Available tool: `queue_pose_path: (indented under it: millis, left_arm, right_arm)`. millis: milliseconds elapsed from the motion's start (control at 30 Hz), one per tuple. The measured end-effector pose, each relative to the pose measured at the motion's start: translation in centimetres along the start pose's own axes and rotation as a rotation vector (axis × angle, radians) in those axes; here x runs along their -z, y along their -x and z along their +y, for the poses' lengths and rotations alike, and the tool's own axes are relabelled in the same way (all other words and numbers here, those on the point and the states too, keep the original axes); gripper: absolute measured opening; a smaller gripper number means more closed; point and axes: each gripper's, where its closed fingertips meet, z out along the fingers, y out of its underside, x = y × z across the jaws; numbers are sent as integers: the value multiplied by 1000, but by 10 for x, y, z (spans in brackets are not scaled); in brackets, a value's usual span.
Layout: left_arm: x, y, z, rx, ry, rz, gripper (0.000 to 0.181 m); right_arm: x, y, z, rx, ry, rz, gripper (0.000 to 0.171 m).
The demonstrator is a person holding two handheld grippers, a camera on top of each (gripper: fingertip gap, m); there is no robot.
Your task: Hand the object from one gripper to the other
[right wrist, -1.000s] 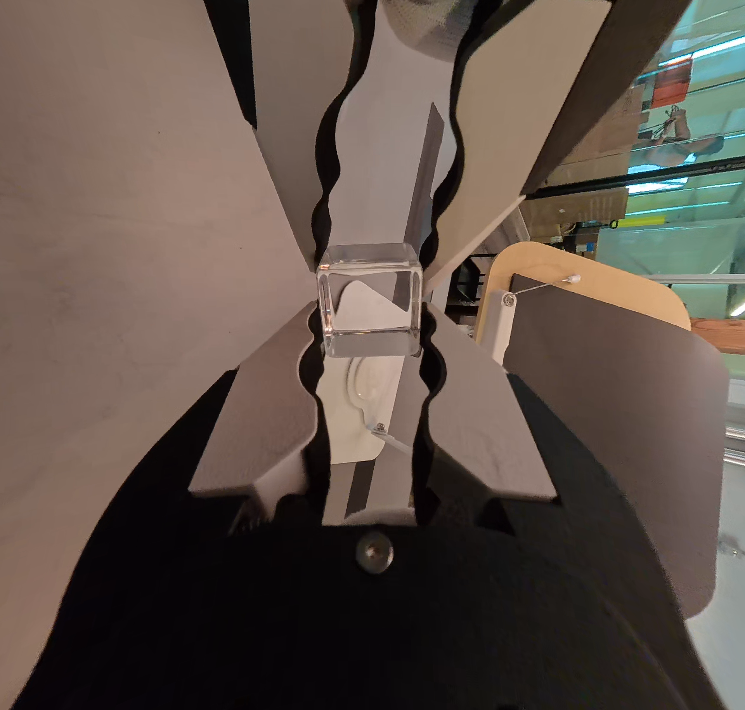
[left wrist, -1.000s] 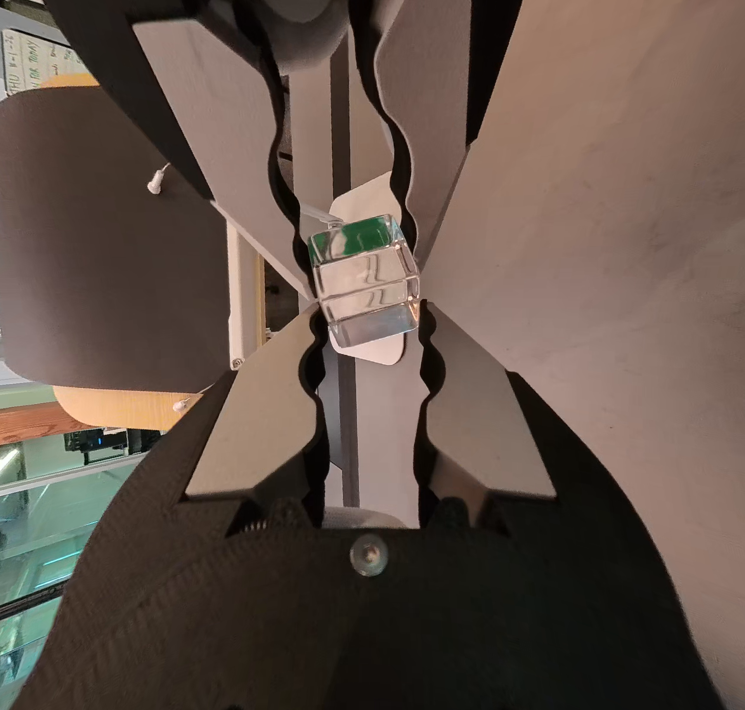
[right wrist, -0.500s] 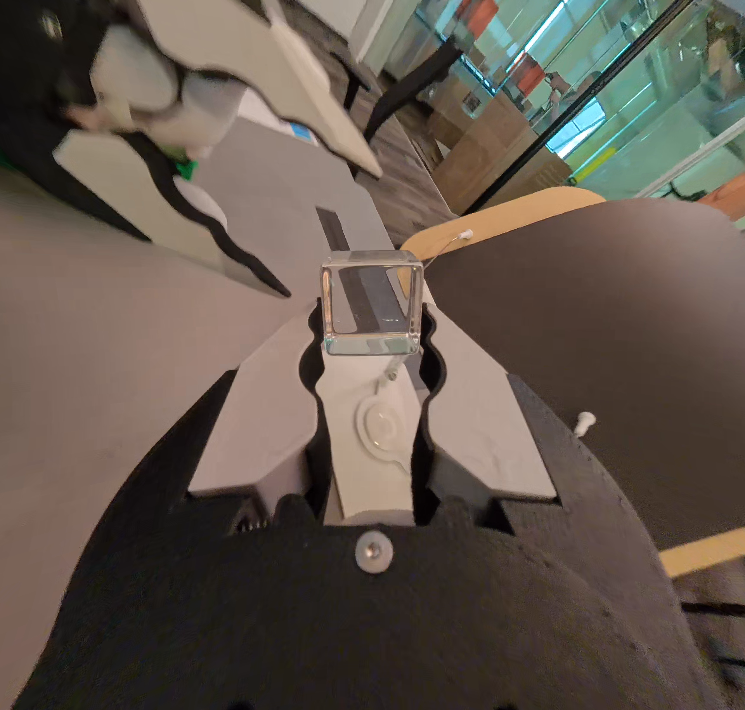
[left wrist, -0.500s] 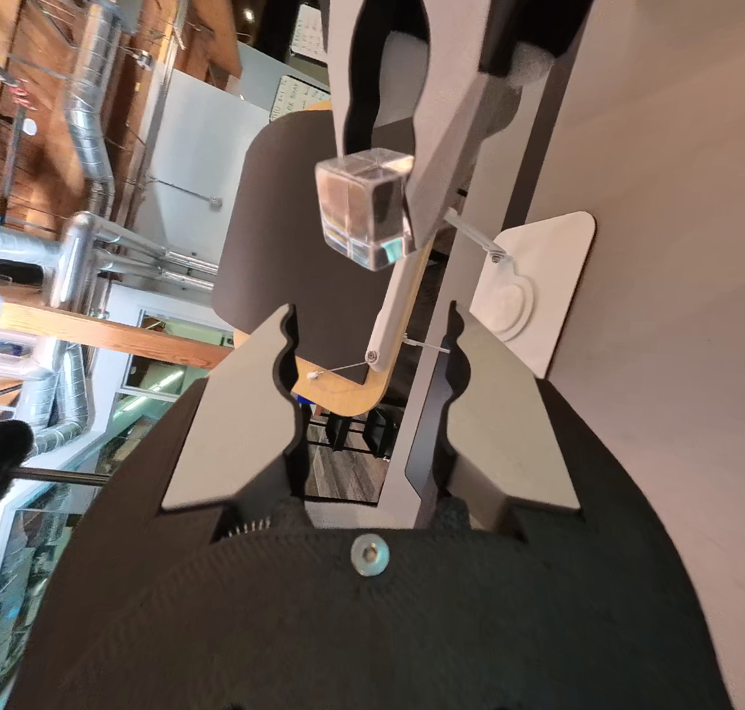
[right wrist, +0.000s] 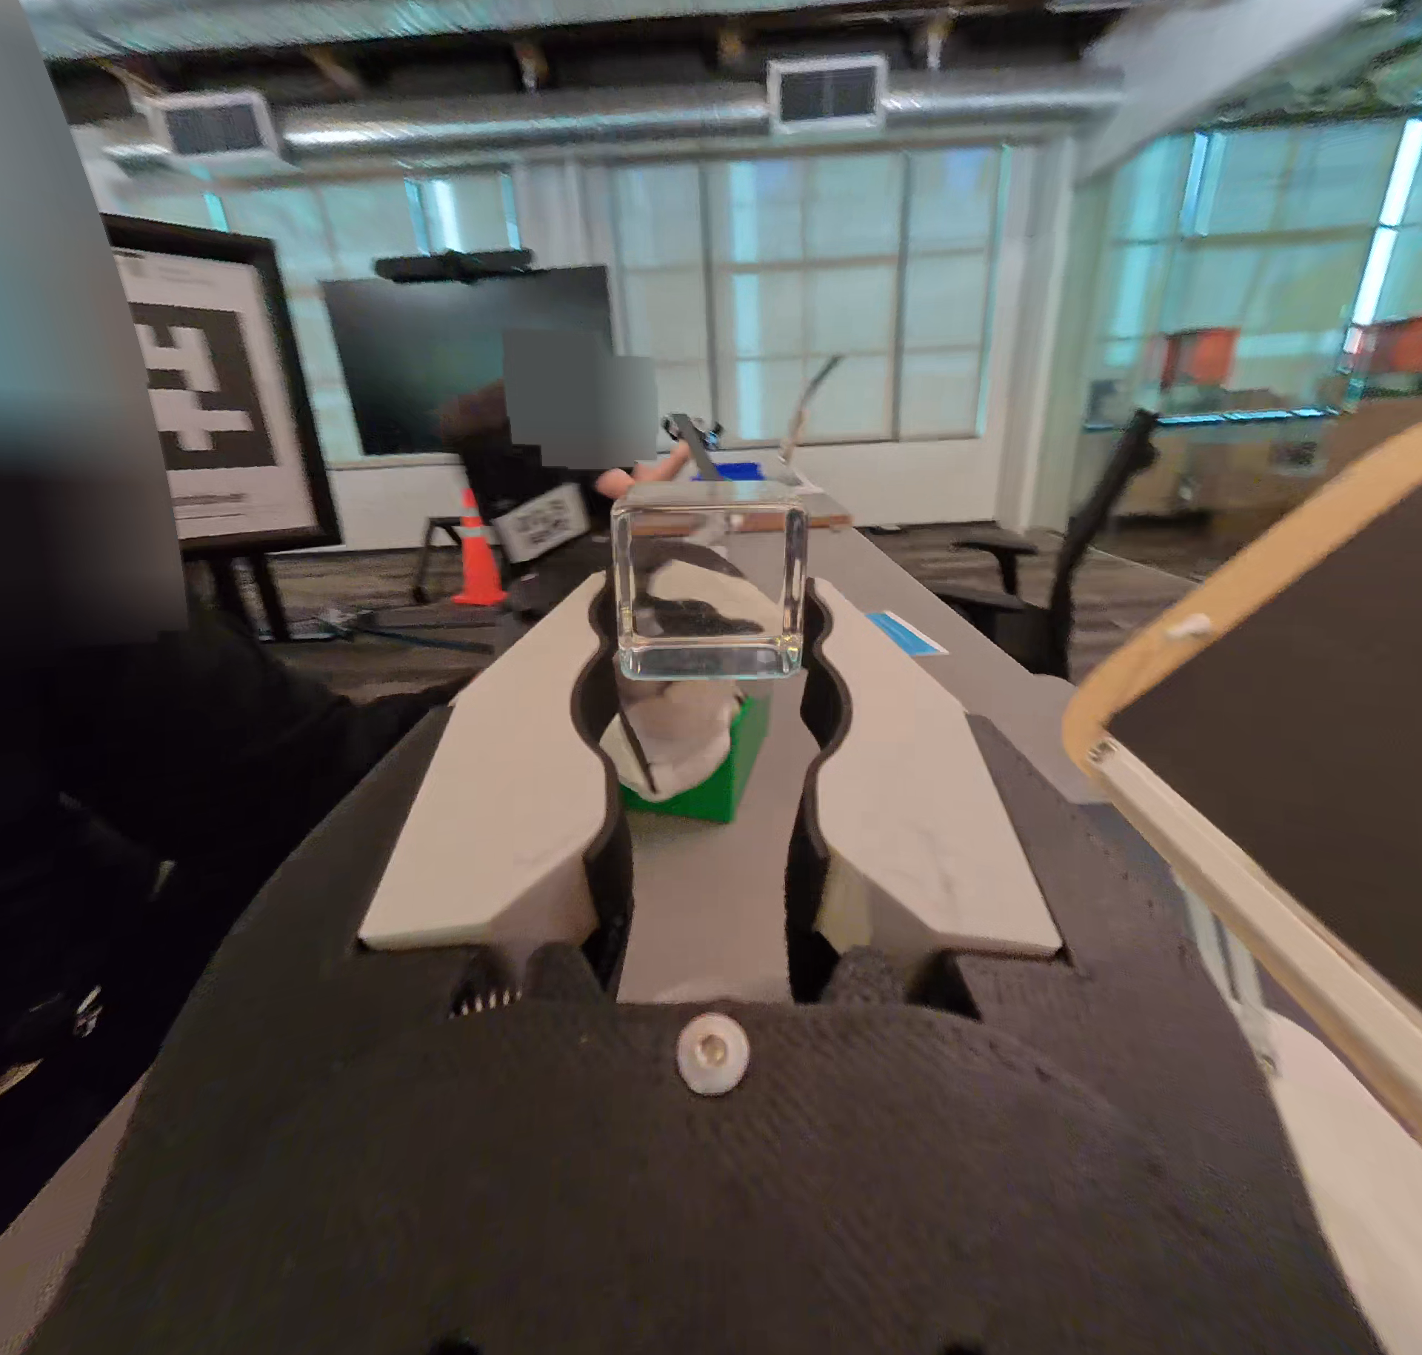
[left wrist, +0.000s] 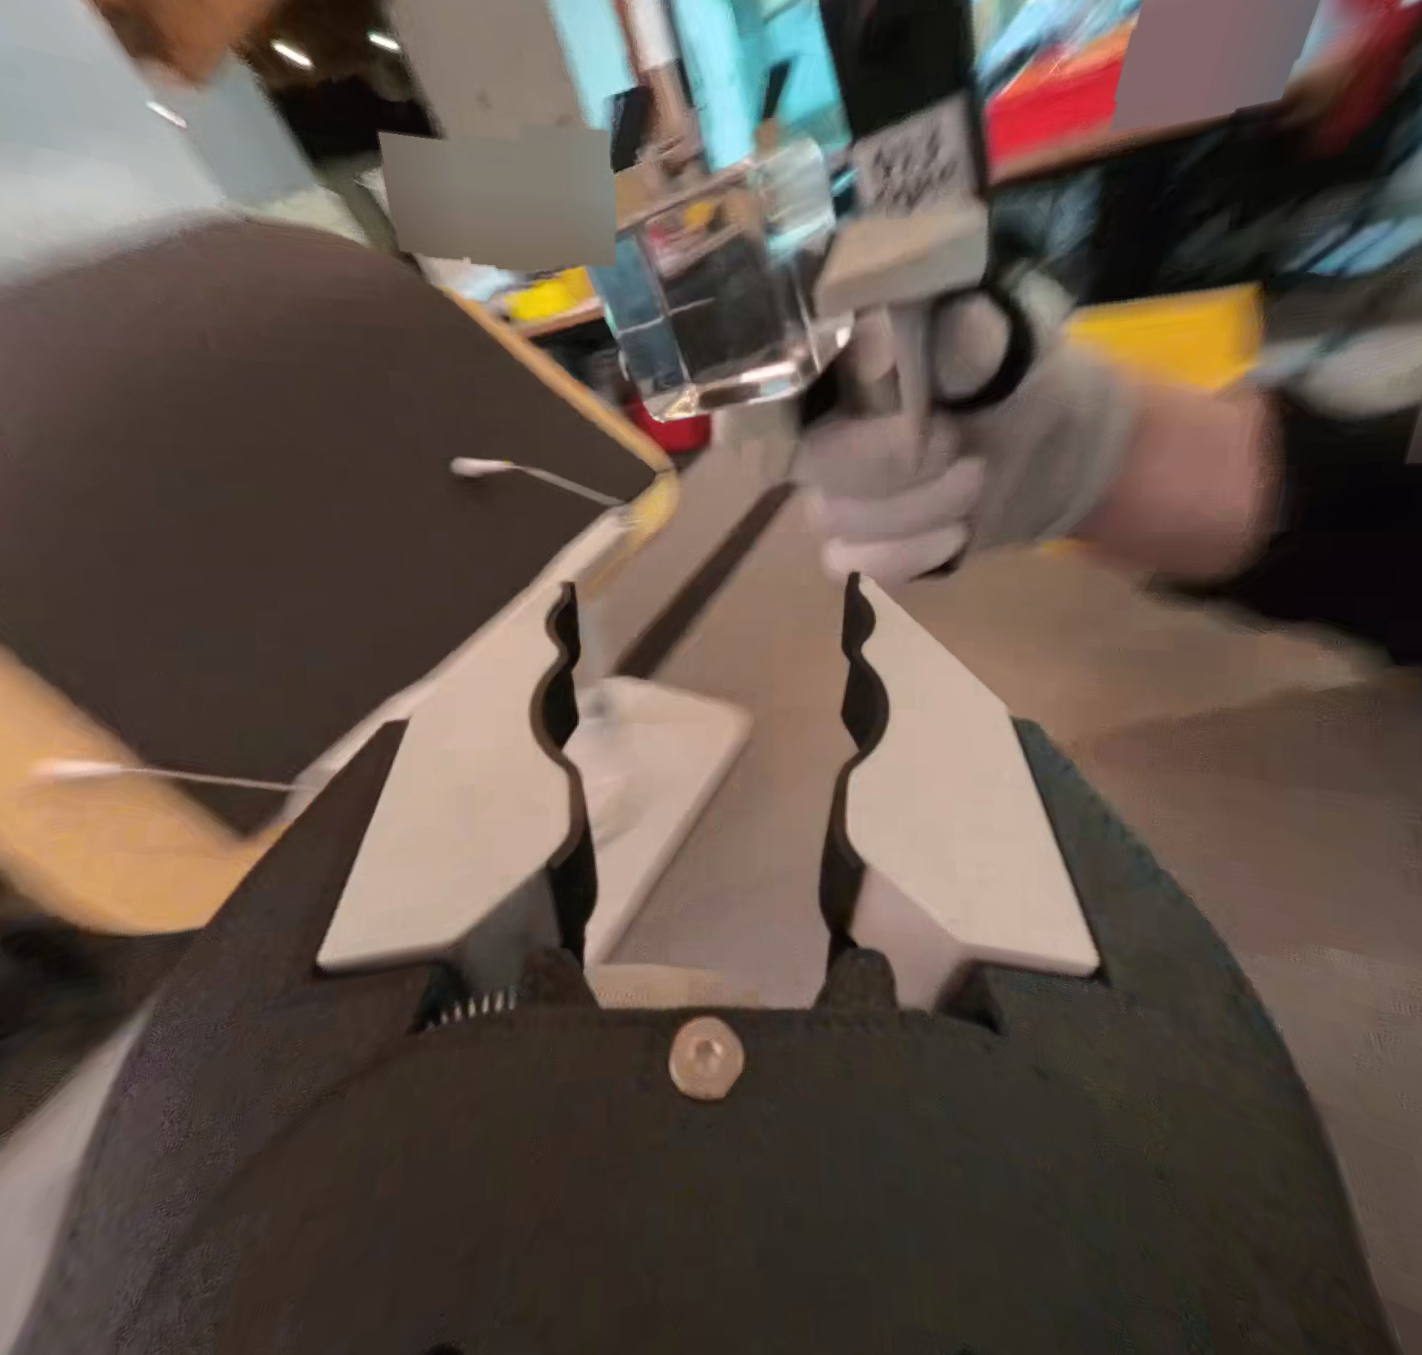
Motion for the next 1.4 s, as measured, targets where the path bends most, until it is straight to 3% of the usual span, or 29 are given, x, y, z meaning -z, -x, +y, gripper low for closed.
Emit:
queue_pose_path:
  millis: [133, 233, 533, 867, 1000, 1033, 1100, 1200, 1300, 1400]
  left_arm:
    - [13, -19, -22, 532, -179, 386, 73]
    - [27, -28, -36, 752, -262, 625, 74]
    - [21, -58, -19, 865, -203, 830, 76]
    - [14, -54, -16, 869, -229, 776, 50]
    - [11, -46, -16, 815, -245, 695, 48]
    - [9, -42, -13, 789, -228, 650, 48]
    - [3, -35, -5, 691, -178, 526, 47]
    - [-7, -5, 5, 606, -109, 252, 47]
    - [-7, 23, 17, 391, -1, -63, 47]
    - [-1, 41, 21, -17, 131, -349, 47]
  right_arm:
    - [0, 23, 9, 63, 25, -130, 43]
    - [0, 35, 25, 168, 123, -172, 43]
    - [8, 26, 67, 782, 630, 38, 43]
    - [1, 25, 65, 929, 677, 88, 43]
    - [0, 16, 63, 966, 679, 152, 43]
    - [-1, 12, 60, 966, 674, 183, 54]
    - [1, 7, 56, 938, 663, 214, 71]
    - [12, -6, 51, 906, 699, 282, 74]
    - [23, -21, 50, 843, 765, 367, 74]
    - [21, -26, 47, 616, 699, 391, 68]
